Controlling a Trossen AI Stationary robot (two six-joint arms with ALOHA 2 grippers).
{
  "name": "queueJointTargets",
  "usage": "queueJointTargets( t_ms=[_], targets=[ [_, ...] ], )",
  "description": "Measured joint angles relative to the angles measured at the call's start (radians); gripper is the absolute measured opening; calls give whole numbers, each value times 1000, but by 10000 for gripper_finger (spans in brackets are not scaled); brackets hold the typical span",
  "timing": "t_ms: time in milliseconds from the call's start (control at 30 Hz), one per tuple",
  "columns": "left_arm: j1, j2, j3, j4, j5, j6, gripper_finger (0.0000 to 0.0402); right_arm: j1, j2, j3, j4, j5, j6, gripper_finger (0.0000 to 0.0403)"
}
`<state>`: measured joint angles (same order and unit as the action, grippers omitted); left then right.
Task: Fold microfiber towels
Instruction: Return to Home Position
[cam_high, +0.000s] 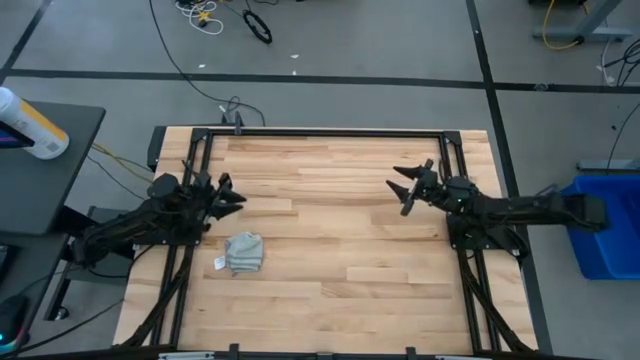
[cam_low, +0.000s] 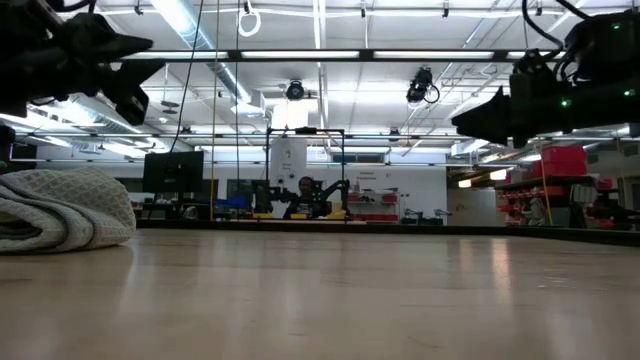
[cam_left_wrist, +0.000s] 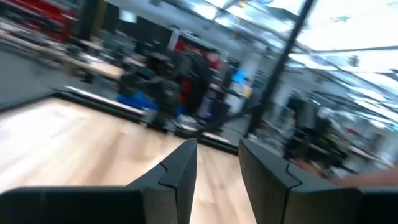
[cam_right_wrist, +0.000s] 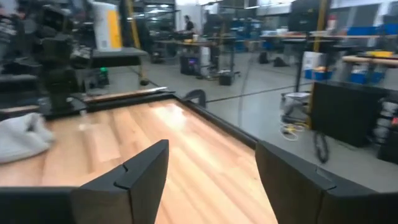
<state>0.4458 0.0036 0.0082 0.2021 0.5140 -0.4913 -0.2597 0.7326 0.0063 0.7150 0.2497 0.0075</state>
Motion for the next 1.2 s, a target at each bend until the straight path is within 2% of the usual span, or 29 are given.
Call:
queueJointTargets(
  t_ms=[100,167,267,400,500,600,867,1000,1200],
  targets=[
    [0,0,0,-21,112,-2,128,-14,106,0,100,-82,3,265],
    [0,0,0,-59,151,6,128,-35,162,0,170,-119,0,274],
    [0,0,0,-70,135,24,128,-88,195,0,320,-137,-34,287],
    [0,0,-1,-71,107,27,128,-186,163,0,427,-251,-66,299],
    [0,0,-1,-80,118,31,128,-264,96,0,402,-351,-7,308],
    [0,0,-1,-79,126,31,128,-352,2,0,364,-504,46,317],
    [0,0,-2,-79,130,36,128,-568,-285,0,150,-873,272,339],
    [0,0,-2,-79,134,38,128,-607,-377,12,63,-967,338,334],
    [0,0,-2,-80,134,49,128,-559,-392,69,-60,-979,323,311]
  ],
)
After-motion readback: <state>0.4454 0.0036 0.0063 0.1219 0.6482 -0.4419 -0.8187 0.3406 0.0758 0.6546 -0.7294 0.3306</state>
